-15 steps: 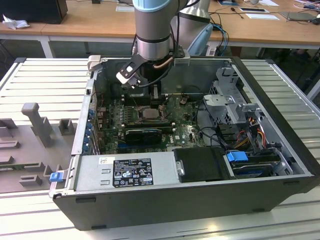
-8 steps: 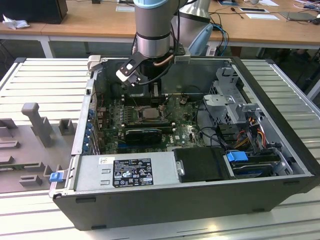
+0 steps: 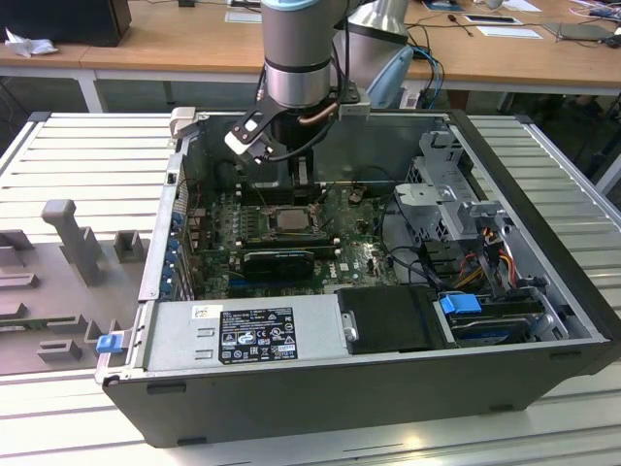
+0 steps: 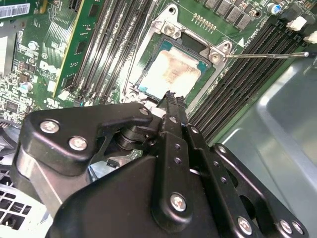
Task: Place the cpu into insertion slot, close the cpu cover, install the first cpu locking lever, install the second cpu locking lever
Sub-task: 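Close the cpu cover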
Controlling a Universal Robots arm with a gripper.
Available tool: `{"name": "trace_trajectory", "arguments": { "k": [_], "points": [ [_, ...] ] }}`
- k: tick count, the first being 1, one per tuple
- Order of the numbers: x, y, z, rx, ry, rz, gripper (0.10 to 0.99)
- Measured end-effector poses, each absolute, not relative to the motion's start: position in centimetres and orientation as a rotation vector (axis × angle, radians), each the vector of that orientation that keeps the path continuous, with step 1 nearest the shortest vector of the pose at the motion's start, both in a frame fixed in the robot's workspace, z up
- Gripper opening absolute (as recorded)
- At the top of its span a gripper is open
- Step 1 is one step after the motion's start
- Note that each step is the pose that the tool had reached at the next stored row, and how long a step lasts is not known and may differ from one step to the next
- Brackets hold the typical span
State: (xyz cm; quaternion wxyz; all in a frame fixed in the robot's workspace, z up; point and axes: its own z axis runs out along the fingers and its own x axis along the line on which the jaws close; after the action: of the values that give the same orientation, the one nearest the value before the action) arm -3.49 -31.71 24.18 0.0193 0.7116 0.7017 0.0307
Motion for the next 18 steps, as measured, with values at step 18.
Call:
{"name": "trace_trajectory", "arguments": {
  "k": [18],
  "points": [
    [-3.49,-31.7,25.2,2.208,2.178,0.096,0.106]
  ]
}}
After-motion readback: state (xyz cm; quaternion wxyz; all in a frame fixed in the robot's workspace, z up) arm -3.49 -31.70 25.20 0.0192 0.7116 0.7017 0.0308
